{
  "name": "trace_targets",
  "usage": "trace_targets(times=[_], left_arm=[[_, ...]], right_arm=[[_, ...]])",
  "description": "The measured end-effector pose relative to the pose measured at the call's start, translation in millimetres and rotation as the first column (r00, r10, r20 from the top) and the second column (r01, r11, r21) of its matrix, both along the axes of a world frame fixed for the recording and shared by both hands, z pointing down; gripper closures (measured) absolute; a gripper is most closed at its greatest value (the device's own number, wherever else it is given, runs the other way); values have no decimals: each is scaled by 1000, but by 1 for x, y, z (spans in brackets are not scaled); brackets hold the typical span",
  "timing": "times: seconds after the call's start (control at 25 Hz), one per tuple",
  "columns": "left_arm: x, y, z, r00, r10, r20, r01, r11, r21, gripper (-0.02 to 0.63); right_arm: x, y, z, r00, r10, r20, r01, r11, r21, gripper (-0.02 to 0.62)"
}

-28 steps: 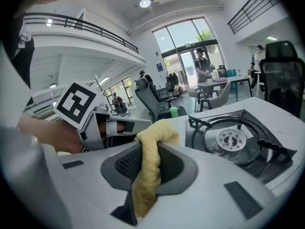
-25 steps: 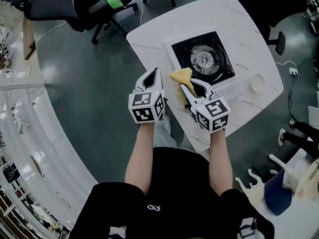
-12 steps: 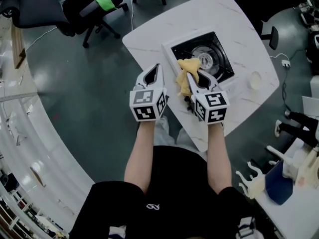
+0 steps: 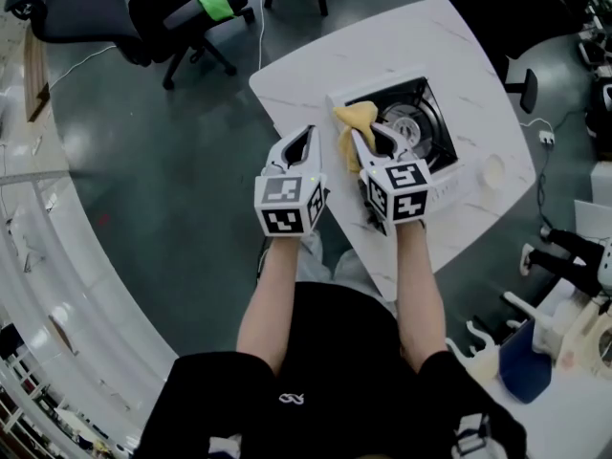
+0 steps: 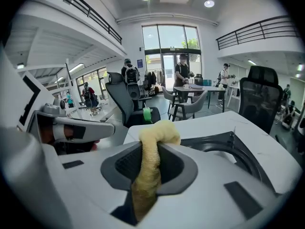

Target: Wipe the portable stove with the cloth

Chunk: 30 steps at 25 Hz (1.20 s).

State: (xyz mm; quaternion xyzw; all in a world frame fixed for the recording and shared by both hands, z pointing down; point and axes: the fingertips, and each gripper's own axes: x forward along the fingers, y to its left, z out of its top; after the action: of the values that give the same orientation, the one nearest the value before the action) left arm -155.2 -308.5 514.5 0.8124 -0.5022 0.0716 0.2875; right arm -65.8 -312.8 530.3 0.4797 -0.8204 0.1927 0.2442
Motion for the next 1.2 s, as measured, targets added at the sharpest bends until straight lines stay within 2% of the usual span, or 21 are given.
trace_targets(times=[0.2, 0.44, 0.64, 0.88, 1.0, 1.2], left_arm=[[-6, -14, -11, 1000, -9, -14, 9, 1000, 26, 612], [-2, -29, -15, 999, -2, -32, 3, 1000, 26, 612], [9, -44, -23, 999, 19, -30, -18, 999, 51, 612], [21, -52, -15, 999, 37, -23, -36, 998, 41, 612], [29, -55, -13, 998, 51, -27, -50, 998, 36, 612], [40, -58, -9, 997, 75, -29, -74, 997, 25, 612]], right_arm=[[-16, -17, 3, 1000, -30, 4, 30, 1000, 5, 535], [-23, -47, -10, 993, -14, 120, 7, 998, 55, 535], [-10, -68, -33, 980, 16, 199, -41, 992, 121, 535], [30, -85, -51, 961, 91, 260, -131, 981, 141, 535], [48, -92, -55, 964, 114, 240, -154, 976, 155, 535], [70, -101, -42, 981, 129, 142, -150, 977, 149, 535]])
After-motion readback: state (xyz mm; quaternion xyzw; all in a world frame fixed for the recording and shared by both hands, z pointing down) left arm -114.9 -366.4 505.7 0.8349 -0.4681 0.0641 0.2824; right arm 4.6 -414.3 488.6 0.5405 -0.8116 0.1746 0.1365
